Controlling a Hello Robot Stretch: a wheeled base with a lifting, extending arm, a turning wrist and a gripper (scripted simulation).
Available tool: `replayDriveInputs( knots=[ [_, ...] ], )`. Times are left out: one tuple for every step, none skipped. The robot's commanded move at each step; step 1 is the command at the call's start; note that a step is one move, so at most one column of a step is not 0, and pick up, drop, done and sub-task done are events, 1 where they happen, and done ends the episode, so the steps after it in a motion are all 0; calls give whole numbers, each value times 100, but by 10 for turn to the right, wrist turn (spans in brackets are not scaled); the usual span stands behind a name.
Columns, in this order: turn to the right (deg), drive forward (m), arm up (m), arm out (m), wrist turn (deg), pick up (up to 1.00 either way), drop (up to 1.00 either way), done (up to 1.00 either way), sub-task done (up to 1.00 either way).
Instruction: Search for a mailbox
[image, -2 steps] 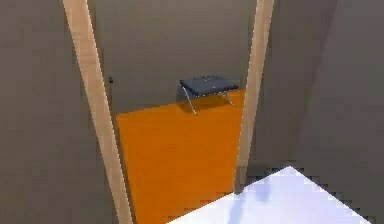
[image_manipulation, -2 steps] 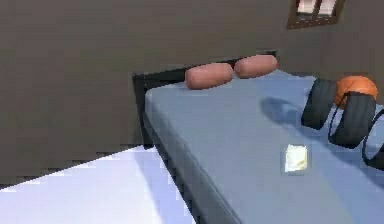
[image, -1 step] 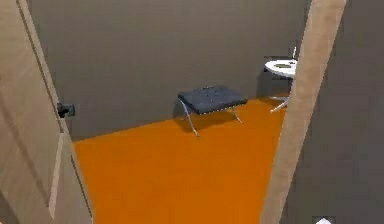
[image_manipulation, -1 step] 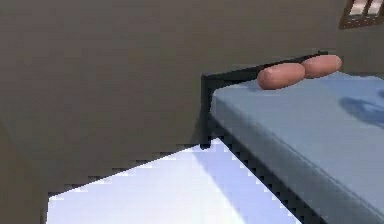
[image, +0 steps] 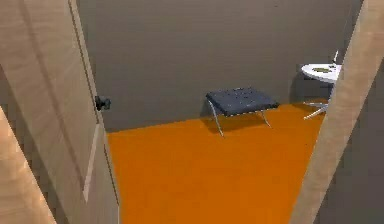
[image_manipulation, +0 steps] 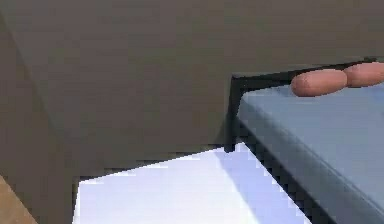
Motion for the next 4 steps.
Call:
replayDriveInputs(
  knots=[
    [0, 100, 0, 0, 0, 0, 0, 0, 0],
    [-150, 0, 0, 0, 0, 0, 0, 0, 0],
    [0, 10, 0, 0, 0, 0, 0, 0, 0],
    [-30, 0, 0, 0, 0, 0, 0, 0, 0]
  ],
)
